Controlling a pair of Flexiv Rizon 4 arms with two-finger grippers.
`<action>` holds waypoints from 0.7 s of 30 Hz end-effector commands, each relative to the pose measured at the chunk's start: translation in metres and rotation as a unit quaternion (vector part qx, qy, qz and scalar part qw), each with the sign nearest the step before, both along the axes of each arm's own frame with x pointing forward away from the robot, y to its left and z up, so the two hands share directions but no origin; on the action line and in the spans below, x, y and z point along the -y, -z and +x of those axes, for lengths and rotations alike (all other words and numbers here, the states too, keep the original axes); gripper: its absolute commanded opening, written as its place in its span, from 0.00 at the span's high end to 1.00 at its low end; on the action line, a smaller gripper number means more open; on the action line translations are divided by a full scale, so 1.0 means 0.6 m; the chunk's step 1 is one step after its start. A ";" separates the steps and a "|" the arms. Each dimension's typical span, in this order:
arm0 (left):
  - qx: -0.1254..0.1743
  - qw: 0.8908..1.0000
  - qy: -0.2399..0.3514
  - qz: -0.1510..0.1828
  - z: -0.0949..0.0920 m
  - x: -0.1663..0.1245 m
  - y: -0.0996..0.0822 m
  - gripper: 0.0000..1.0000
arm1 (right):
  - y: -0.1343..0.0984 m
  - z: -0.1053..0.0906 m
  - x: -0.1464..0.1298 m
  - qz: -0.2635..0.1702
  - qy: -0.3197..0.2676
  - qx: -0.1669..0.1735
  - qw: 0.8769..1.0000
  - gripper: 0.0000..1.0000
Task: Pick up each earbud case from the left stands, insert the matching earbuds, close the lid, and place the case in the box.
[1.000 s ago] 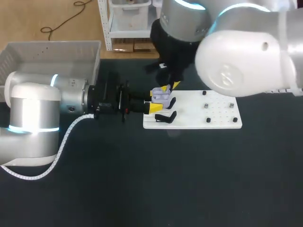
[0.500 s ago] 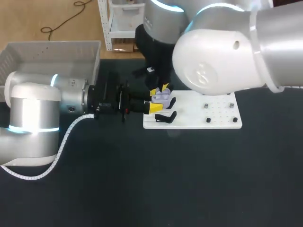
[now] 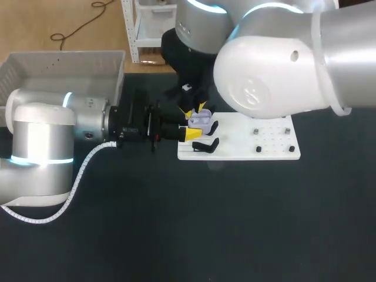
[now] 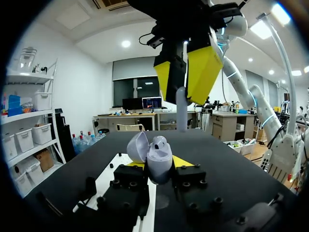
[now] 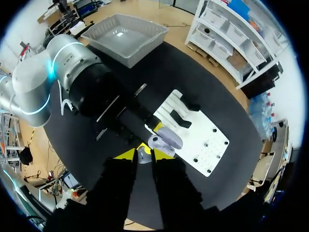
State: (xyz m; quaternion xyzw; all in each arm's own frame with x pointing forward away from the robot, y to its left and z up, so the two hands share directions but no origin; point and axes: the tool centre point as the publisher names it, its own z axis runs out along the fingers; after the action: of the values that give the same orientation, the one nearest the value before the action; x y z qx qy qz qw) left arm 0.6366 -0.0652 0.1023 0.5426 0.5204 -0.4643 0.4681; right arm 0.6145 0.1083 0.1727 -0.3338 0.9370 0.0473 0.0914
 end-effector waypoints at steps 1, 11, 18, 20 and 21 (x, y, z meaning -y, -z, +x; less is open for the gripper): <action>0.001 1.000 -0.002 0.000 -0.002 0.000 0.000 1.00 | 0.005 0.001 0.009 0.009 0.000 -0.001 1.000 1.00; 0.001 1.000 -0.002 0.000 -0.002 0.000 0.000 1.00 | 0.010 -0.002 0.015 0.017 0.048 0.041 0.998 1.00; 0.001 1.000 -0.002 0.000 -0.002 0.000 0.000 1.00 | 0.012 -0.002 0.014 0.042 0.058 0.051 0.996 1.00; 0.001 1.000 -0.002 0.000 -0.002 0.000 0.000 1.00 | 0.013 0.000 0.014 0.050 0.057 0.052 0.996 1.00; 0.001 1.000 -0.002 0.000 -0.002 0.000 0.000 1.00 | 0.013 0.001 0.013 0.053 0.057 0.051 0.996 1.00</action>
State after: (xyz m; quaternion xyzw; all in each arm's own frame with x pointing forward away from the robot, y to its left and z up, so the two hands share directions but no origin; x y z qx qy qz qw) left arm 0.6366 -0.0652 0.1023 0.5426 0.5204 -0.4643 0.4681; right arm 0.6165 0.1059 0.1672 -0.2768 0.9479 0.0654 0.1438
